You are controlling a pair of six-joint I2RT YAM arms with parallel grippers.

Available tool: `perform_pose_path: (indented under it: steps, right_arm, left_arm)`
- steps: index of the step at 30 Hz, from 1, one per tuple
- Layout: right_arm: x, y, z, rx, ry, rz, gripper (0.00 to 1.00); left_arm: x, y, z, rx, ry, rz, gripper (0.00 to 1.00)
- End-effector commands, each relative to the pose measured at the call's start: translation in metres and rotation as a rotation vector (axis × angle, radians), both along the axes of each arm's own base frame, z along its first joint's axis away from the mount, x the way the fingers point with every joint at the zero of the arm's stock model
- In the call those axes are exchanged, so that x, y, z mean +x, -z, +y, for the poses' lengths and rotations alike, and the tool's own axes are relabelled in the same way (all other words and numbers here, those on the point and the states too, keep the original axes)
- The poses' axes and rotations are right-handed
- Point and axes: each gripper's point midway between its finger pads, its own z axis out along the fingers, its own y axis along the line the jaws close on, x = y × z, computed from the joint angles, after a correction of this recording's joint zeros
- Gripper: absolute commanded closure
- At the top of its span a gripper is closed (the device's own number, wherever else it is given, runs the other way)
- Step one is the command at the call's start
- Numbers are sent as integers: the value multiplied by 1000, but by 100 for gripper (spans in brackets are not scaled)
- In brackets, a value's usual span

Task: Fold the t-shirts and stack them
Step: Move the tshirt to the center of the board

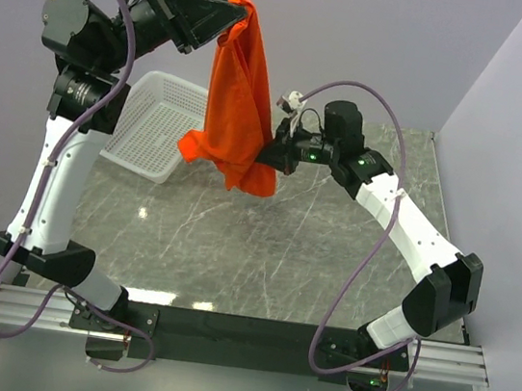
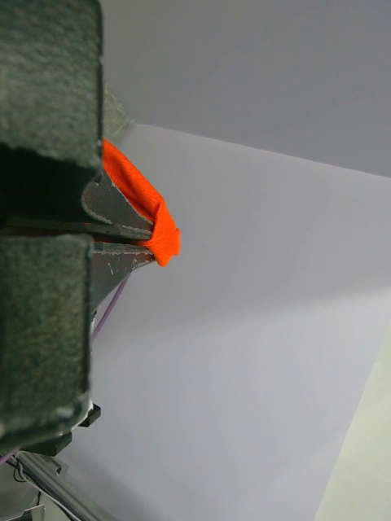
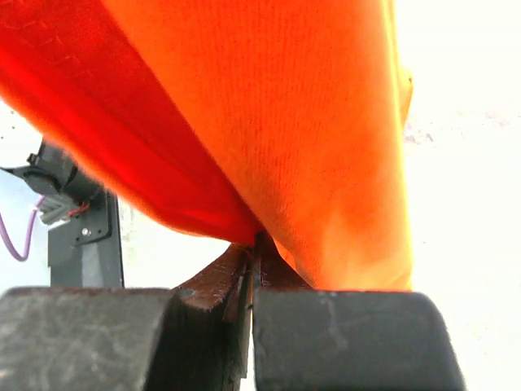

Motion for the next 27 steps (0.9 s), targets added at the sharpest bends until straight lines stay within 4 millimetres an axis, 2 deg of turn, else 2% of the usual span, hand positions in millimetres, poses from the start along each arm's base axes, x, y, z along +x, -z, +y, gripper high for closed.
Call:
perform_pose_path:
  steps: [1, 3, 4, 6, 8, 12, 16, 19, 21, 23, 24, 27]
  right_arm:
    - [0, -31, -9, 29, -23, -85, 100]
    - [-3, -40, -24, 31, -62, -122, 100]
    - [-8, -39, -32, 17, -94, -124, 100]
    - [-6, -54, -57, 44, -93, -146, 100]
    - [1, -64, -83, 46, -49, -175, 100]
    - [-5, -89, -122, 15, 33, -273, 100]
    - [-11, -118, -150, -20, 109, -392, 100]
    - [-18, -154, -171, -8, 179, -471, 100]
    - [-28, -191, -181, 20, 214, -560, 100]
    - [-40, -224, -195, 58, 264, -605, 100]
    - [-47, -242, -199, 73, 277, -659, 100]
    - [-72, -283, -204, 142, 301, -704, 100]
  left_arm:
    - [-27, -22, 11, -10, -33, -100, 99]
    - [-27, -22, 15, 1, -73, -108, 100]
    - [-25, -18, 16, 12, -87, -91, 100]
    - [-20, -14, 19, 26, -130, -91, 99]
    - [-14, -5, 20, 47, -156, -69, 99]
    - [-1, 18, 15, 89, -150, -20, 99]
    - [3, 31, 5, 118, -88, -5, 99]
    - [0, 29, -4, 116, -18, -16, 99]
    - [-5, 23, -11, 102, 27, -29, 99]
    - [-20, 14, -20, 93, 97, -62, 99]
    - [-22, 13, -25, 93, 121, -69, 99]
    - [-44, -1, -38, 76, 209, -142, 99]
